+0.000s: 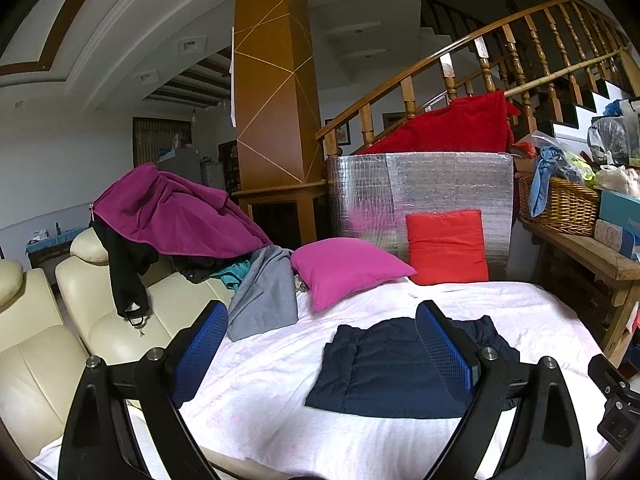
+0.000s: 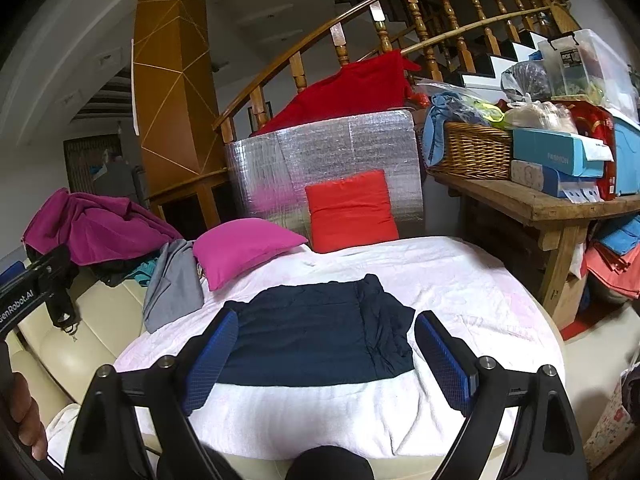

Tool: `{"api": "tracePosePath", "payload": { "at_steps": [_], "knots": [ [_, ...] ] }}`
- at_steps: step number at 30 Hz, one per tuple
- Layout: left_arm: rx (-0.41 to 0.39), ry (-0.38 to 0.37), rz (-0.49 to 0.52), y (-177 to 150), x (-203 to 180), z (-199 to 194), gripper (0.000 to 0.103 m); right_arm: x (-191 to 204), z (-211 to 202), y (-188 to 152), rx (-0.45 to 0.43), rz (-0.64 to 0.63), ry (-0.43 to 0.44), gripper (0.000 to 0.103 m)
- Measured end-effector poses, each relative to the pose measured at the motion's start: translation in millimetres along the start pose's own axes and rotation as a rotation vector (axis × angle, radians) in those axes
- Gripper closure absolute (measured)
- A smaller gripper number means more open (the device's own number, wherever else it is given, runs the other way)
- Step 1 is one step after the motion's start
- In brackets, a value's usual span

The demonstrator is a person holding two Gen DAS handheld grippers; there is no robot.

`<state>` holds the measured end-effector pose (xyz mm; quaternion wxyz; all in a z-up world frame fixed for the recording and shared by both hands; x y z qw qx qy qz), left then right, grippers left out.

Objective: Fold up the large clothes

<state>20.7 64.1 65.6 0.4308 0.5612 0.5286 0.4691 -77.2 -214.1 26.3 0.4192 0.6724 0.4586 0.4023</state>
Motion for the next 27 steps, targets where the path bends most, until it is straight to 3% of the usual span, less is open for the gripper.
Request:
{"api": "tracePosePath", "payload": {
  "at_steps": [27],
  "knots": [
    [0.020, -0.016, -0.020, -10.1, 6.7, 5.7, 0.008, 11.9, 1.2, -1.5, 0.001, -0.025, -0.012, 0.011]
  ]
}}
Point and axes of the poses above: each gripper's, at about its wrist camera, not at the fingertips, and z roughly the way its jaws point, x to its left, y to its top, the point moved 8 cm from there along z, roughly the way its jaws point, and after that the axes turned 3 degrees about y, right-handed, at the moved point
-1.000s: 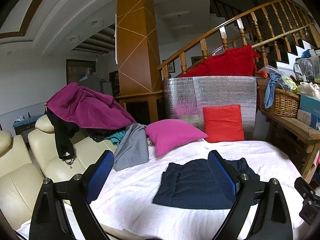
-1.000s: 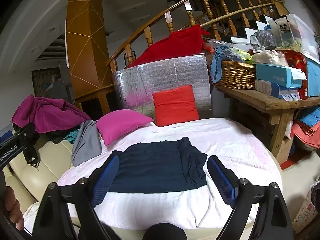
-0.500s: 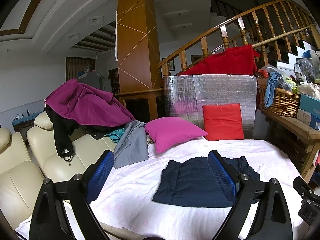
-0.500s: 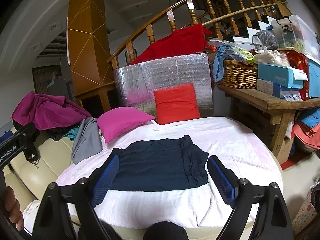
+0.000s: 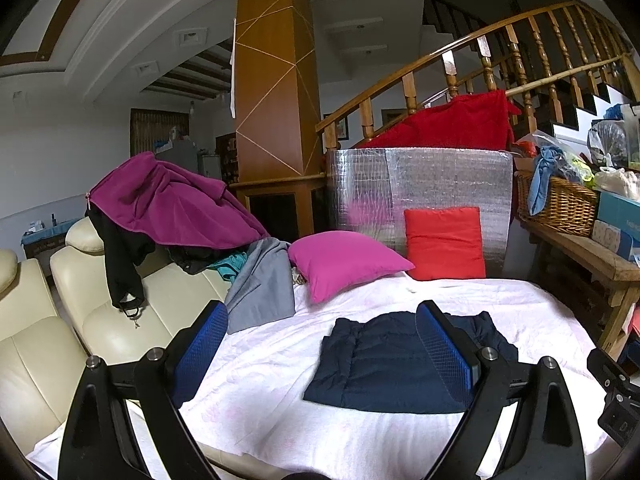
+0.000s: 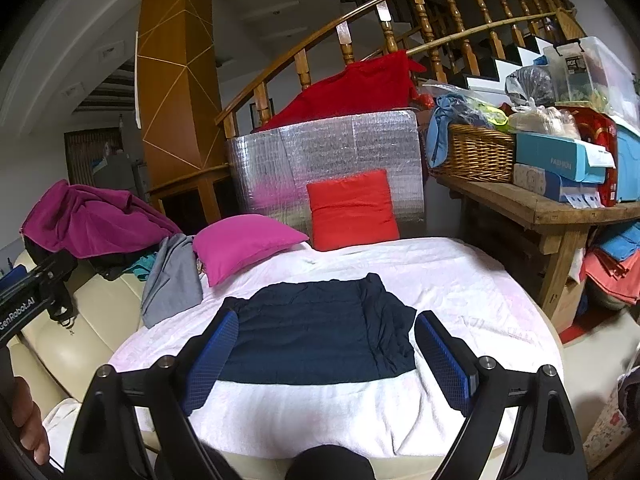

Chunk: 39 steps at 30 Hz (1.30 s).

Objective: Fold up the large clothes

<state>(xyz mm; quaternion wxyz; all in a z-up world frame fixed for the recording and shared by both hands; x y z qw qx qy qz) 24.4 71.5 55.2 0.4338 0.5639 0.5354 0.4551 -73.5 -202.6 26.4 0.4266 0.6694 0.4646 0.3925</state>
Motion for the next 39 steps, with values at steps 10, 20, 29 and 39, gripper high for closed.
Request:
{"api": "tracePosePath", "payload": {
  "at_steps": [10, 20, 29, 39],
  "knots": [
    [0.014, 0.001, -0.006, -4.3, 4.3, 9.7, 0.008, 5.4, 7.4, 6.1, -0.001, -0.021, -0.010, 0.011],
    [0.049, 0.016, -0.009, -10.8, 8.4, 29.7, 0.008, 15.0, 27.3, 14.9, 0.006, -0.035, -0.012, 0.011],
    [0.057, 0.008, -0.011, -11.4, 4.3, 49.0, 0.008, 19.0, 55.7, 12.7, 0.036, -0.048, -0.025, 0.011],
    [0.088, -0.004, -0.012, -15.5, 0.2, 82.3, 0.008, 20.3, 90.7, 10.2, 0.073, -0.045, -0.046, 0.011]
  ]
}}
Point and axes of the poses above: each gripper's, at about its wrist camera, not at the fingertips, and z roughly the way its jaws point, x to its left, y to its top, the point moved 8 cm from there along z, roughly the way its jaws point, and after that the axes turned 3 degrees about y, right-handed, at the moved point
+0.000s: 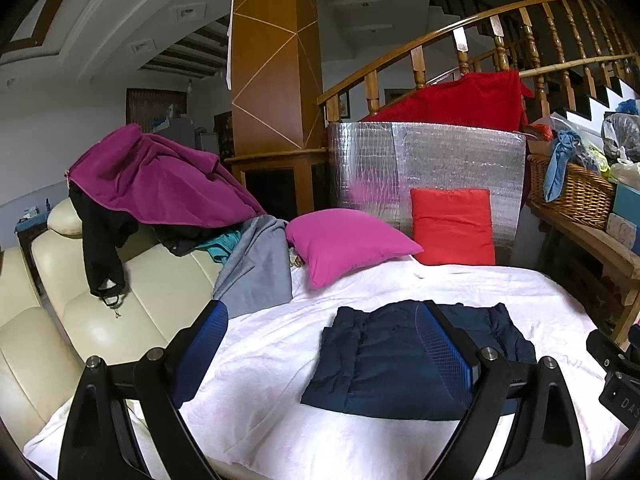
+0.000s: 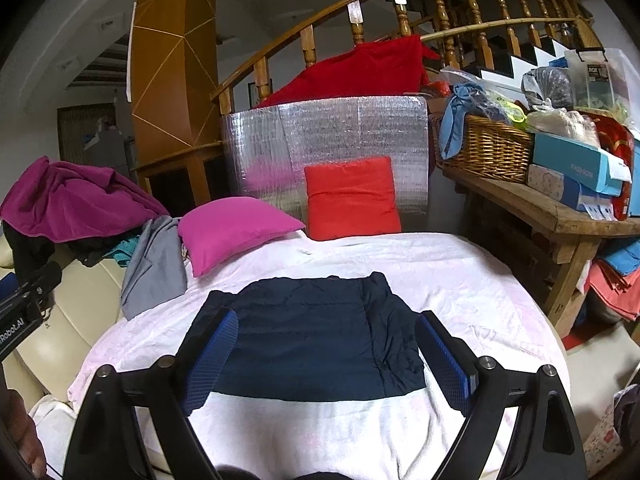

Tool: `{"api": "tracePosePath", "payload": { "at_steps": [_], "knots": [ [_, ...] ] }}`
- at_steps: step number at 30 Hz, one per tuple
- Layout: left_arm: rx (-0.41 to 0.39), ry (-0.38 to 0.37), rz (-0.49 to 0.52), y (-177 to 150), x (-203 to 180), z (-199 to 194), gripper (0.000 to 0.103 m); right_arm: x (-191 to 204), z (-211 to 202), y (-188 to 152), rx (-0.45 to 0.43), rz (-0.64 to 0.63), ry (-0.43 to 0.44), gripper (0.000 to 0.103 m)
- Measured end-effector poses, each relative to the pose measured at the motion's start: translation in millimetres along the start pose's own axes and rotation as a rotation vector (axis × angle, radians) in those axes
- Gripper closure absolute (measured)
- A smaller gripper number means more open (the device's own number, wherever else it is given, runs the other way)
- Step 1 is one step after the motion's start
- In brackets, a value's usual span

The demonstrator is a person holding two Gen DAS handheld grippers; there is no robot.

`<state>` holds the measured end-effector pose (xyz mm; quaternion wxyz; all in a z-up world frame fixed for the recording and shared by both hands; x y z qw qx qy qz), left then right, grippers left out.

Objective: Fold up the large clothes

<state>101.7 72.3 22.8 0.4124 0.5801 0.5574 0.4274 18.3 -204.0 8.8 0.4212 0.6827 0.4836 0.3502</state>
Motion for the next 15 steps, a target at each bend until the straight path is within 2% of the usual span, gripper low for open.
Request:
{"api": "tracePosePath", "payload": {
  "at_steps": [11, 15],
  "knots": [
    [0.024, -0.030, 0.016, -4.4, -10.2, 41.9, 0.008, -2.1, 41.2, 0.4, 0.047, 0.004, -0.014, 0.011],
    [0.075, -0.045, -0.006, -12.0, -4.5, 86.9, 0.008, -39.2, 82.4, 3.3, 0.092, 0.060, -0.044, 0.011]
  ]
}}
Point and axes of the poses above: each gripper's, at about its wrist camera, not at the fingertips, and z roughly the way its jaws point, x to its left, y to its top, the point moved 8 cm from there along z, roughly the way its jaws point, and after that the axes turned 3 degrees about y, right-handed, at the moved point
